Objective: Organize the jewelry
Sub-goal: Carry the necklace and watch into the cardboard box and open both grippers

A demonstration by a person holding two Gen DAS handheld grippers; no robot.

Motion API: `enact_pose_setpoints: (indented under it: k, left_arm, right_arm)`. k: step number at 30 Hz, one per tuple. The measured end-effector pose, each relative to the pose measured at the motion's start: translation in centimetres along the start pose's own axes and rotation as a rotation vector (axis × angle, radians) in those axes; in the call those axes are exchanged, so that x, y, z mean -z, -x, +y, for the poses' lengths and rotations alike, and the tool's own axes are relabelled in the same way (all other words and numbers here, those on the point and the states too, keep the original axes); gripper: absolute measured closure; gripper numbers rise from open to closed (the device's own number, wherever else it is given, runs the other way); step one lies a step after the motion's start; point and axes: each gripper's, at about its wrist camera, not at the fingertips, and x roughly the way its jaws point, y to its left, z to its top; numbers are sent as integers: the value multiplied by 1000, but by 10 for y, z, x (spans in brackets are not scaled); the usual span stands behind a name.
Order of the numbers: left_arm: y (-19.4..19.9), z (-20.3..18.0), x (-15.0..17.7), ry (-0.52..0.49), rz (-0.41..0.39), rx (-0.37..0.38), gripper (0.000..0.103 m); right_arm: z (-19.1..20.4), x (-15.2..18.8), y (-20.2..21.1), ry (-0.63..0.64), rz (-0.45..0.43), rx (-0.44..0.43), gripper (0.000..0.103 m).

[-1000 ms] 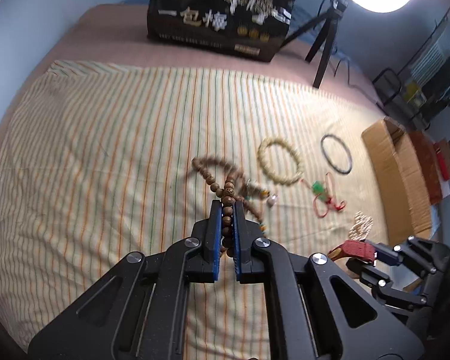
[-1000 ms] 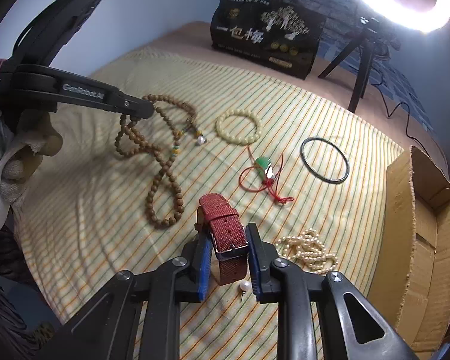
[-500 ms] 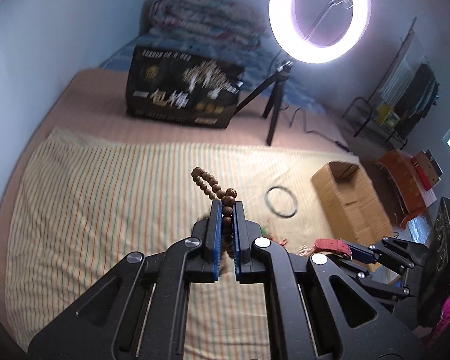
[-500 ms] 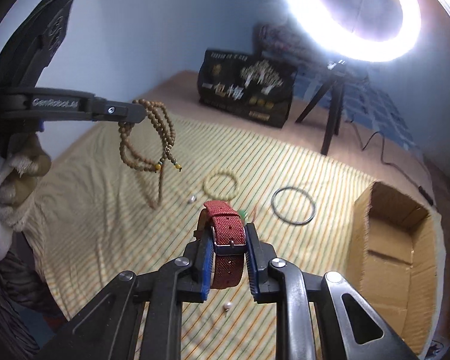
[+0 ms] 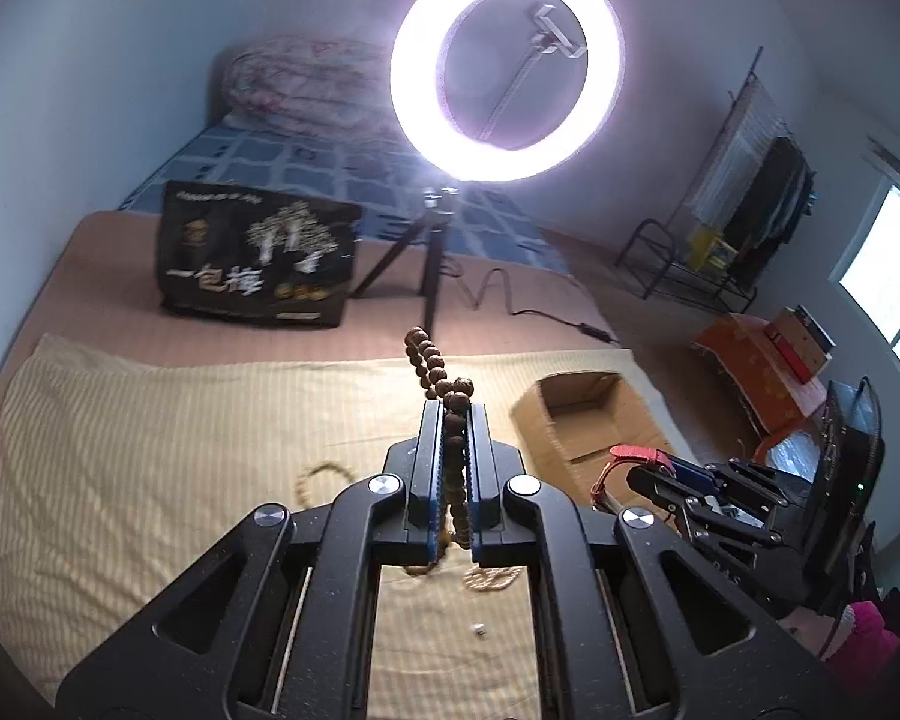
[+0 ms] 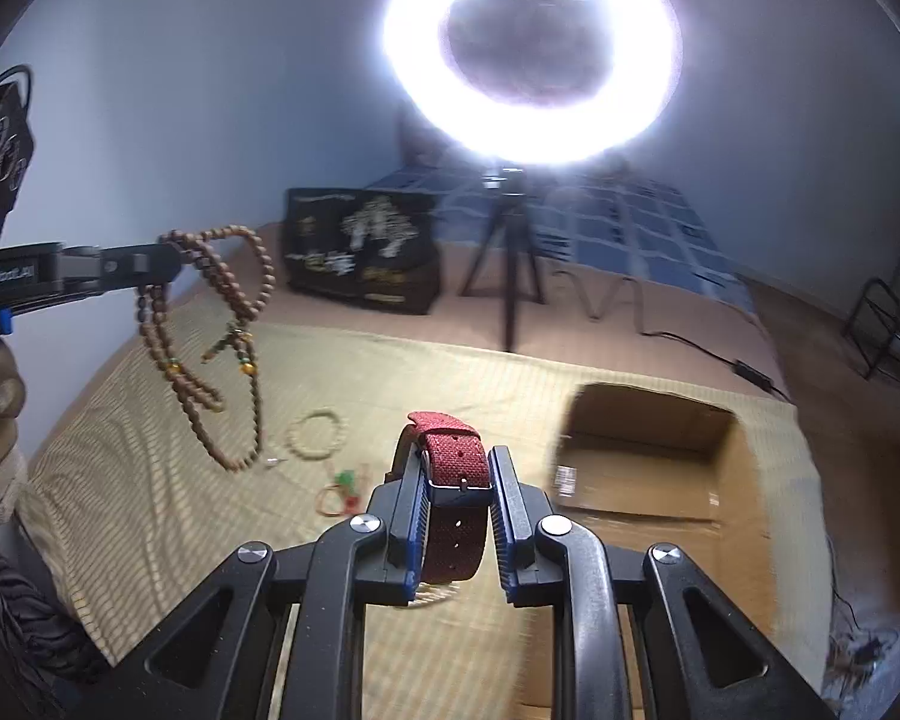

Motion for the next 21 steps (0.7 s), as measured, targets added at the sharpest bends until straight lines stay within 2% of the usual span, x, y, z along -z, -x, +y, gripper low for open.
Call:
enact_pose_setpoints:
  k: [10, 21]
  left_arm:
    - [-31, -66, -6, -63, -1, 107, 99]
    - [-73, -129, 2, -106, 26, 182, 99]
  right_arm:
    - [-83, 29, 18, -119, 29, 143, 85]
    - [-139, 56, 24, -197, 92, 238, 85]
